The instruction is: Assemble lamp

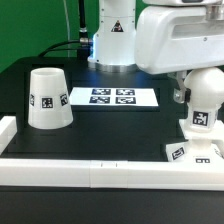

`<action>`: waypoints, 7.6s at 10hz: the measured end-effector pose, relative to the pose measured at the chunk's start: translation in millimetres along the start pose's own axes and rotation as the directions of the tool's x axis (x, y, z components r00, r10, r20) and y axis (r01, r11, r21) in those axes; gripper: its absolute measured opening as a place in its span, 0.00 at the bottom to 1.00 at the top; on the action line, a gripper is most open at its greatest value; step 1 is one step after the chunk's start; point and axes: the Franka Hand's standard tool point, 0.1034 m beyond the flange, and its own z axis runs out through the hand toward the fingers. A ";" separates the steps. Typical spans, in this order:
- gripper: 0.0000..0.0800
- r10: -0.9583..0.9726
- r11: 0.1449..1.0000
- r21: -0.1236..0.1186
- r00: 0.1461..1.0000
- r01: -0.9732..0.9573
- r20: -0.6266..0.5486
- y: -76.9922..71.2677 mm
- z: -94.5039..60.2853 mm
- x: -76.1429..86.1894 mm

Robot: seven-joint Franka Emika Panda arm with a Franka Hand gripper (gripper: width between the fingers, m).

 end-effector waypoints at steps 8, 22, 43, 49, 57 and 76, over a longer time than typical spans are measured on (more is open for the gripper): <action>0.72 0.513 0.858 0.009 0.859 -0.513 0.005 0.7 0.7 -0.7; 0.86 0.977 0.160 0.027 0.162 -0.987 0.140 -10.5 5.7 -5.7; 0.87 0.266 0.955 0.097 0.955 -0.279 0.135 70.6 -28.9 -122.3; 0.87 0.241 0.963 0.089 0.960 -0.256 0.145 81.6 -29.3 -124.5; 0.87 0.110 0.988 0.095 0.983 -0.125 0.147 135.0 -32.0 -208.4; 0.06 0.076 0.992 0.089 0.988 -0.088 0.131 142.7 14.6 -249.1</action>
Offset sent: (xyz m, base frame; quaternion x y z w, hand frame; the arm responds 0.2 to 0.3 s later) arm 0.0000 0.0000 0.0000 0.0000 0.0000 0.1296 0.9916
